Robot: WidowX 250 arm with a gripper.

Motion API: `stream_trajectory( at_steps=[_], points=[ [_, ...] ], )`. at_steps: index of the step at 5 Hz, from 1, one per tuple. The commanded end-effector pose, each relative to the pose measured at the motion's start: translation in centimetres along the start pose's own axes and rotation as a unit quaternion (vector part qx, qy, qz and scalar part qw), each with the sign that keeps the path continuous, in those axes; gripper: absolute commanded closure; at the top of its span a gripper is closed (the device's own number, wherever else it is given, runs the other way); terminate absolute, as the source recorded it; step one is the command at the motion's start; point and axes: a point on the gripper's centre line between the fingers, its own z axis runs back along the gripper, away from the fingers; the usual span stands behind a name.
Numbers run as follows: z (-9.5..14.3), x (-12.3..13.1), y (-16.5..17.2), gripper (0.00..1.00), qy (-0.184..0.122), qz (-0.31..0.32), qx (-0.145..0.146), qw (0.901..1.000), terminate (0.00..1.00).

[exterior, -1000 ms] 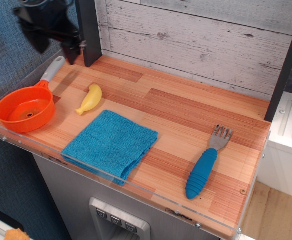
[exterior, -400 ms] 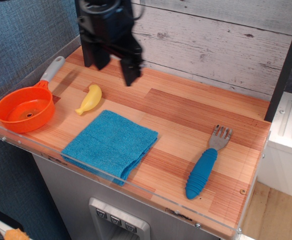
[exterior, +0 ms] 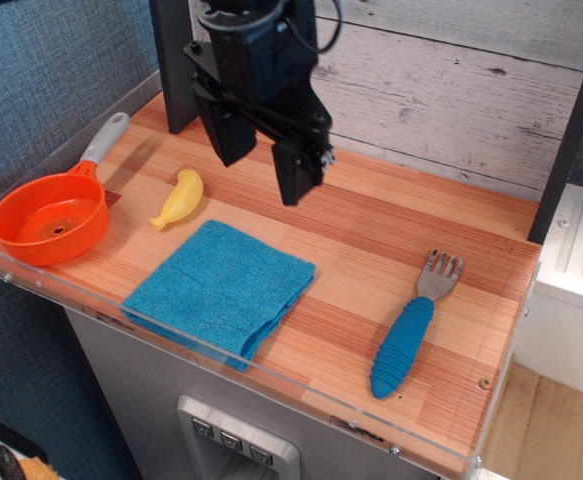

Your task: Move the pan to the edge of the table near the banana.

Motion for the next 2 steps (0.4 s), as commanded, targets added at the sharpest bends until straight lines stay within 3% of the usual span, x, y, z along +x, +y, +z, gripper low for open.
stream_trajectory(
  at_steps=[1,2],
  points=[
    [1.50,-1.14,-1.82,0.00,-0.018,-0.051,-0.022,0.9983,0.00],
    [1.50,-1.14,-1.82,0.00,-0.018,-0.051,-0.022,0.9983,1.00]
  ],
)
